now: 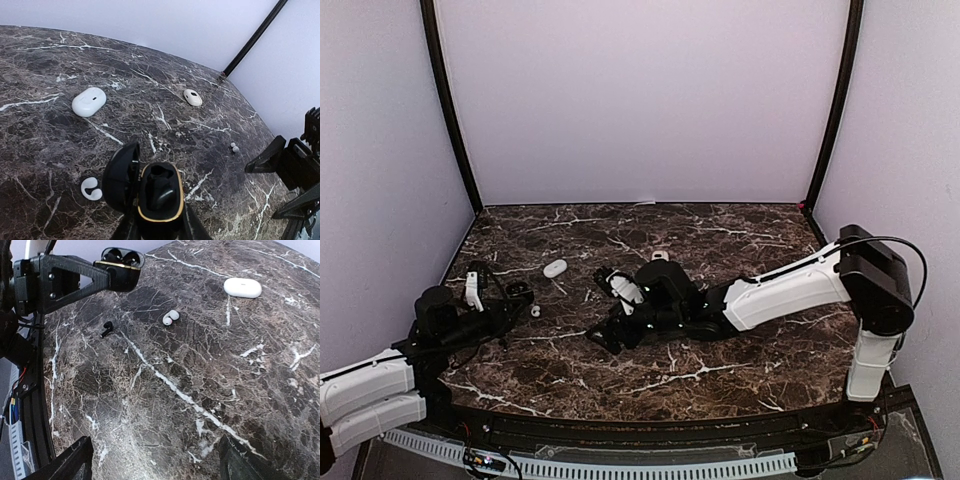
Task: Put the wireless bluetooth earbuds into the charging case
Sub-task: Move the right earbud to the center of the board.
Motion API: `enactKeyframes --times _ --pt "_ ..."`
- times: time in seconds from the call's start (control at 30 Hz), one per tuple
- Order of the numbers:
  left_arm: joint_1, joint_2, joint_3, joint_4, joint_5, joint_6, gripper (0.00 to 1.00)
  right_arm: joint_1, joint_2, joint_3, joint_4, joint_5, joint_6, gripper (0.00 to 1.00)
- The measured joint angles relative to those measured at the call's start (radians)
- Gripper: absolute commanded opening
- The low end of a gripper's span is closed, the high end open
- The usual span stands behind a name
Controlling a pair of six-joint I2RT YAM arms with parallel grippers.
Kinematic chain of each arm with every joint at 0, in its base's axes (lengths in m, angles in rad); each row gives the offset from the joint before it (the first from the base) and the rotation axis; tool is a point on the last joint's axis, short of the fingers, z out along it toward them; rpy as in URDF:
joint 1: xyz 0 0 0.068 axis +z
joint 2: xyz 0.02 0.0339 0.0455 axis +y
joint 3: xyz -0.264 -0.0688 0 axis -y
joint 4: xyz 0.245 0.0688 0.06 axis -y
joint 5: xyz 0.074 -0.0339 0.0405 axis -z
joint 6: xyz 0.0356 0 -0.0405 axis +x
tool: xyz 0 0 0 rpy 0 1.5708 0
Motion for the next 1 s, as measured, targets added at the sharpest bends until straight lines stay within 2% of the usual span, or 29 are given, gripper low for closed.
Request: enactKeyframes --times 0.17,0.37,0.57,1.0 --pt "0.006 -0.080 0.004 -0.082 -0.120 -0.044 0.04 0.038 0.131 0.118 0.027 -0.016 0.006 0.83" --pt "0.048 -0.126 0.067 -0.190 -0.187 -0.075 0.04 0.111 0.307 0.302 0.058 0.028 -0.031 0.83" --pt "0.054 -0.126 0.134 -0.229 -0.211 -0.087 0.03 0.146 0.452 0.458 0.089 0.072 -0.138 0.84" --pt "0.054 -0.133 0.190 -0.273 -0.201 -0.101 0.03 0.152 0.713 0.739 0.155 0.056 -0.321 0.89"
